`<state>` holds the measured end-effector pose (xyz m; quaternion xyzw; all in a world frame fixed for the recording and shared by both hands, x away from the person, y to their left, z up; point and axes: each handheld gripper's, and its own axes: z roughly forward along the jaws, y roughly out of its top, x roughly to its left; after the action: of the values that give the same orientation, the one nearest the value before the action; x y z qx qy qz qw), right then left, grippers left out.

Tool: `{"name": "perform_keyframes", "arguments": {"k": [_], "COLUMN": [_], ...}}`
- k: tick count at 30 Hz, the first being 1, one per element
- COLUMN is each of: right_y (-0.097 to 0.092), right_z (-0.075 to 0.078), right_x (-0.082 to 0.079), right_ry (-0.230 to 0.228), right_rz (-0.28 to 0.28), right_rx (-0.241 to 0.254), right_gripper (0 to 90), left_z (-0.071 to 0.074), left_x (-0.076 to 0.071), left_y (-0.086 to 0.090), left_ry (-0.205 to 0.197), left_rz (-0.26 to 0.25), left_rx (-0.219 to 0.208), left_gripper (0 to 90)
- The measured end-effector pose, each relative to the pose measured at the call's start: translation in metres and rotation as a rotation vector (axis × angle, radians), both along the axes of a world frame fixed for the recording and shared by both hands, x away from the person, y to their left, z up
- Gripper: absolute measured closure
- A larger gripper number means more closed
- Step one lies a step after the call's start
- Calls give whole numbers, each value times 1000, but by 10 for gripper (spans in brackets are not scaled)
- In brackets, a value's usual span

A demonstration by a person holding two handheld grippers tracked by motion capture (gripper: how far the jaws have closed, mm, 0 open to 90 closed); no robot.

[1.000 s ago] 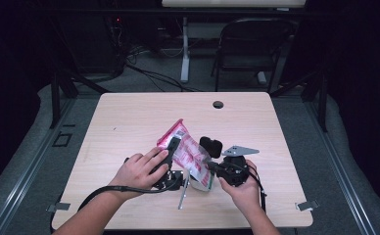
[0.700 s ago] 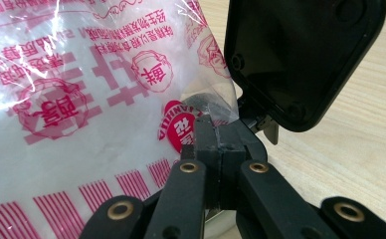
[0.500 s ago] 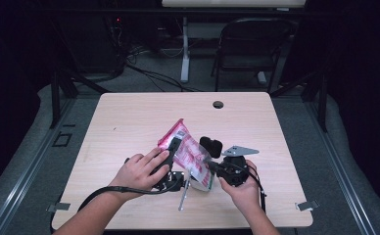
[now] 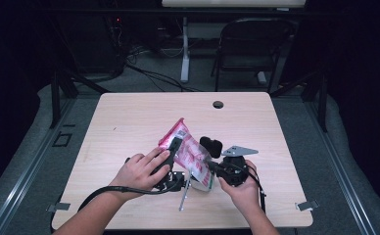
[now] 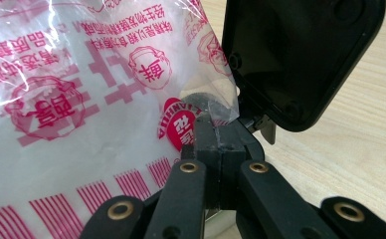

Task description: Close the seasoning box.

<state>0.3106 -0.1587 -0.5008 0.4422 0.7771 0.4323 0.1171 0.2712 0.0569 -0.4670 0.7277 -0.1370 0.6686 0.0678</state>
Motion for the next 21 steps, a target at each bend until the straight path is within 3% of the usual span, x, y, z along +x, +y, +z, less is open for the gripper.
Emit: {"name": "perform_keyframes", "arguments": {"k": [21], "right_y": [1], "right_z": [0], "right_x": [1], "right_ry": [-1], "right_rz": [-15], "right_rx": [6], "right_gripper": [900], "left_z": [-1], "left_x": [1], "left_y": [0], "left_ry": [-15], "left_rz": [-4], "left_rx": [16], "left_gripper": [723]}}
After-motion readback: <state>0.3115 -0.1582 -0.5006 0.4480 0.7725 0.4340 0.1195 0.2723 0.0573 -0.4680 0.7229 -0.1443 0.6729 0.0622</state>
